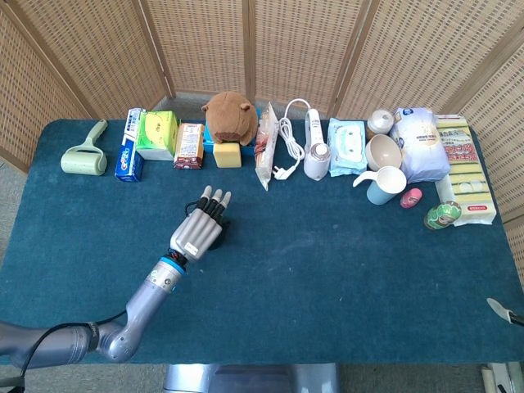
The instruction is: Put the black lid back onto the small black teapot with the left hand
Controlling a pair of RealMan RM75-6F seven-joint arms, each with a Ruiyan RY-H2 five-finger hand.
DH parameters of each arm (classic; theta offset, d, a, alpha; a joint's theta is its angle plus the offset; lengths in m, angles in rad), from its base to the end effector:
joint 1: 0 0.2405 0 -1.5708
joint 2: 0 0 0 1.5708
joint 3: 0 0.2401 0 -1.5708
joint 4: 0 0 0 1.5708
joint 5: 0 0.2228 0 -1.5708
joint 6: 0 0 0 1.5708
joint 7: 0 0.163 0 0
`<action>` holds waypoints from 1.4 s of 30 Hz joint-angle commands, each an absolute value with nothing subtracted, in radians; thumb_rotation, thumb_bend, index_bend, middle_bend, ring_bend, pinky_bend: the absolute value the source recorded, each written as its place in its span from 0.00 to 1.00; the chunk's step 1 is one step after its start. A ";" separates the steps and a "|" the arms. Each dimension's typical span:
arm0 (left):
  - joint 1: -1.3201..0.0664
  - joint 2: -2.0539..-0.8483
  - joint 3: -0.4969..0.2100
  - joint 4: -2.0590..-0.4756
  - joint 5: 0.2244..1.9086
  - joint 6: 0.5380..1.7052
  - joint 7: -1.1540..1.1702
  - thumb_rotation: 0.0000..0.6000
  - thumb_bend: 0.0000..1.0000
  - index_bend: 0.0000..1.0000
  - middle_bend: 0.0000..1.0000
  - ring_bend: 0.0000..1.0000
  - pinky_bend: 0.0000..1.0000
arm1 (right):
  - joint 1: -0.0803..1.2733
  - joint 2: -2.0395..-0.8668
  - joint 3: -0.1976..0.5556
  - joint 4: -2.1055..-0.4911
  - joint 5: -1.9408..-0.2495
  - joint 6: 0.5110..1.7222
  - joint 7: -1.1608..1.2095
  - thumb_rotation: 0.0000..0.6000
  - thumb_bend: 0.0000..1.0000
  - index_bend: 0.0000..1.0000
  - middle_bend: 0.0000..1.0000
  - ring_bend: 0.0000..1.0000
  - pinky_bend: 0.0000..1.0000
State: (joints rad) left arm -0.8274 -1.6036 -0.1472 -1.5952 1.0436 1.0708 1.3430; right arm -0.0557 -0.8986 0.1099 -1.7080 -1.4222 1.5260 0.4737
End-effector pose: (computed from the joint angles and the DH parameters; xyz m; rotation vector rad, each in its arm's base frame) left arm -0.0772 0.3302 -0.0506 -1.9986 -0.0038 -0.4674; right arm -0.3239 -0.1677 0.2193 1.0444 -1.1471 1.1209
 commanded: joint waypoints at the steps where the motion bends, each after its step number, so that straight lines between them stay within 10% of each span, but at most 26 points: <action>1: -0.833 -1.606 -0.142 -1.583 1.032 1.069 1.339 1.00 0.23 0.39 0.00 0.00 0.08 | -0.054 -0.900 0.110 -1.709 -1.420 1.524 0.469 1.00 0.07 0.00 0.00 0.00 0.00; 42: -0.881 -1.674 -0.100 -1.556 0.918 1.175 1.418 1.00 0.23 0.33 0.00 0.00 0.08 | -0.053 -0.887 0.109 -1.712 -1.415 1.515 0.489 1.00 0.07 0.00 0.00 0.00 0.00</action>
